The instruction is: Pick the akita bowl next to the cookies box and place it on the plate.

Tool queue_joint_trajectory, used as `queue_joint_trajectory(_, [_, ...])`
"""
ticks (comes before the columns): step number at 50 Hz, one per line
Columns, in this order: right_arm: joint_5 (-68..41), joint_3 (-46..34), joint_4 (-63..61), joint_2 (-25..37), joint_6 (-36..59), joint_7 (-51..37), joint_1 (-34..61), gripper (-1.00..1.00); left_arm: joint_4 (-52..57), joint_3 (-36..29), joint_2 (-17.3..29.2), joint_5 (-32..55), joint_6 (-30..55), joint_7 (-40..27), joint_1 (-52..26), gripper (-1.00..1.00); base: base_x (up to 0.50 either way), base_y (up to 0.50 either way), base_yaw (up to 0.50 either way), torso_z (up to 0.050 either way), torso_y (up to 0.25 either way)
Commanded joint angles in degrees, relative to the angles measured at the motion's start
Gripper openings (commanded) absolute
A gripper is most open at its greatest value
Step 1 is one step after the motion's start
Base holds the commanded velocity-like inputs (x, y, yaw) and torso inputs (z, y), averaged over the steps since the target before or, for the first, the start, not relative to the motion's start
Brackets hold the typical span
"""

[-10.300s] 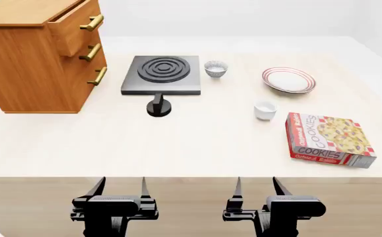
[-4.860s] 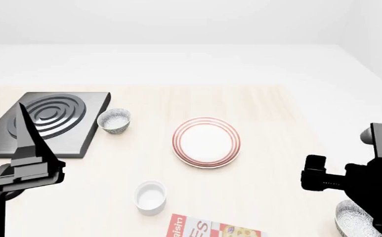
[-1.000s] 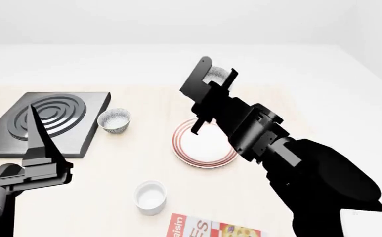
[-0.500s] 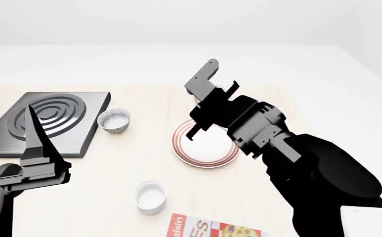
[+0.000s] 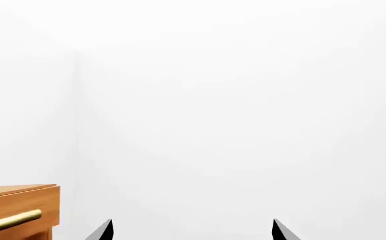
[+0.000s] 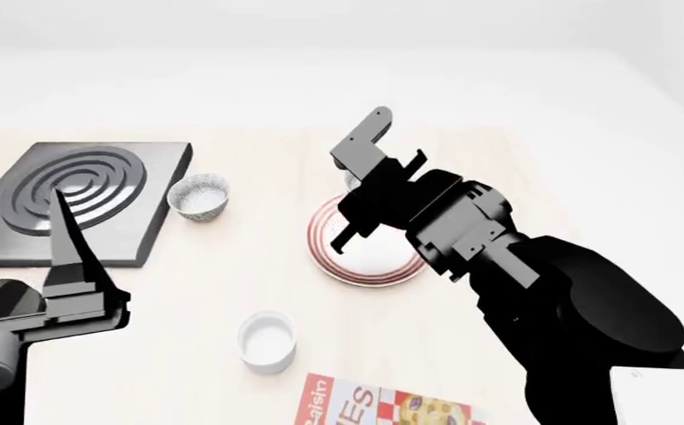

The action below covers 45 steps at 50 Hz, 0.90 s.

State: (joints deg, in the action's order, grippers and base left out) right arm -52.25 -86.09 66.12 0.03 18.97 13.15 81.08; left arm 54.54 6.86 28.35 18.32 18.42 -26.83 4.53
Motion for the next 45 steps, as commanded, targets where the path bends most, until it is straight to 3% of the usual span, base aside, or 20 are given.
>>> queue_joint_trajectory(1, [0.7,0.3,-0.2,0.0,0.1,0.0,0.5,-1.0,0.1,-0.3,0.3,-0.4,-0.1,-0.3,0.0,1.0,0.0,0.0,0.0,0.0,-0.076])
queue_joint_trajectory(15, [0.6,0.2,-0.7,0.0,0.1,0.3,0.5,-1.0,0.2,-1.2,0.9,-1.2,0.4,-0.7,0.0,1.0,0.0,0.0,0.0,0.0,-0.002])
queue_joint_trajectory(22, [0.4,0.2,-0.5,0.0,0.4,0.5,0.5,-1.0,0.4,-1.0,1.0,-1.2,0.6,-1.1,0.1,1.0,0.0,0.0,0.0,0.0,-0.24])
queue_joint_trajectory(45, [0.6,0.0,-1.3,0.0,2.6,3.0,-0.7,-1.0,0.0,-0.7,1.0,-0.4,-0.8,-1.3,0.2,1.0,0.0,0.0,0.0,0.0,-0.001])
